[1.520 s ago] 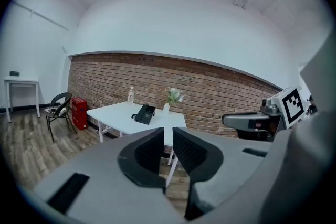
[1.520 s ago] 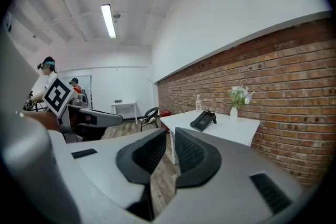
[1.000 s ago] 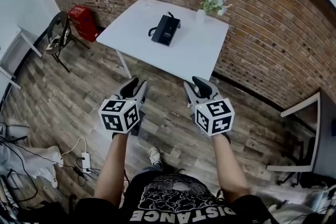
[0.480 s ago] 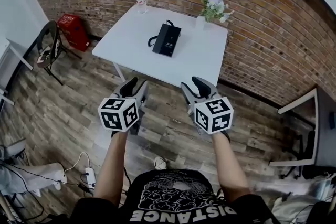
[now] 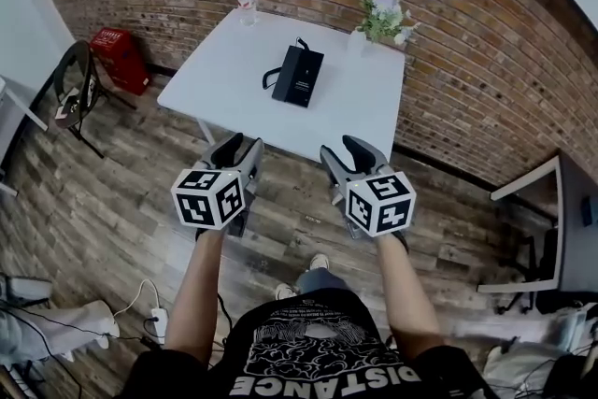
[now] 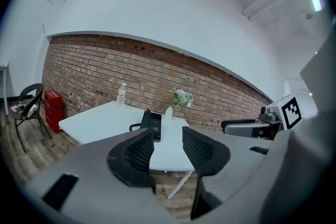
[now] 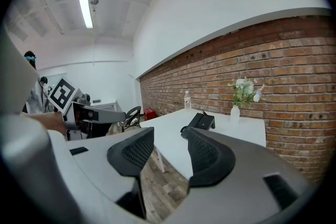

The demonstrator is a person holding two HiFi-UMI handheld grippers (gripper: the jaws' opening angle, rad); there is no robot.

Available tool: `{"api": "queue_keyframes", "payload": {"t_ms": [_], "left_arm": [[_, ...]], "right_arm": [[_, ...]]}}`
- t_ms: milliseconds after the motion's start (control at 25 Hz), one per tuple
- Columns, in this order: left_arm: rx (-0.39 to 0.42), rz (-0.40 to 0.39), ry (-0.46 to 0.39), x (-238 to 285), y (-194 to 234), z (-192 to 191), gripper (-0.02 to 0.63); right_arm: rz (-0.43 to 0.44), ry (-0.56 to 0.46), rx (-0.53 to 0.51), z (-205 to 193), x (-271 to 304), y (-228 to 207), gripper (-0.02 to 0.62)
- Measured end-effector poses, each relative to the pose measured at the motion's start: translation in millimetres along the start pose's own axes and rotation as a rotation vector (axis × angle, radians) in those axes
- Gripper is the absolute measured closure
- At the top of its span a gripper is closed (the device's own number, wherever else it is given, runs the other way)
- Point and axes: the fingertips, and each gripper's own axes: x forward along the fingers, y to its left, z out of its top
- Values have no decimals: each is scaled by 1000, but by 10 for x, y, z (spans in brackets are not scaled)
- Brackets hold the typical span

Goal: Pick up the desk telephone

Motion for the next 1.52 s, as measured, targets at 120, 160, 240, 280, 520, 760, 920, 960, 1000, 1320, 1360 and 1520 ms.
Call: {"api": "queue_keyframes", "payload": {"t_ms": [120,160,240,280,520,760,920,960,1000,1320,1360,1520], "left_arm": [[1,-1,7,105,89,16,454],[2,-1,11,149,115,16,454],[5,-3,18,259,164,21,455],[7,-4,22,326,189,27,454],[0,-33,57,879,346,84,454],[-12,-48,81,1504,460,244,454],[-15,-50,112,1852,538,298,454],[-14,-51,117,1941,555,323,454],[-12,-51,120,2028,572,355,454],[-9,-52,149,2607,747,458,454],[-9,-54,155,2671,765,457,454],[-12,-54,178,2888,851,441,454]], "right_arm": [[3,0,7,1,141,-41,413],[5,0,9,-1,190,-62,411],[9,-1,15,-4,292,-126,408],[10,-1,17,-5,348,-170,407],[15,11,39,6,755,-527,400],[25,25,65,124,1200,-975,397],[37,44,87,135,1452,-1205,394],[39,48,90,144,1513,-1265,394],[41,52,94,155,1574,-1326,393],[67,80,112,183,2027,-1681,391],[70,84,116,180,2082,-1717,390],[88,96,136,159,2285,-1839,388]]}}
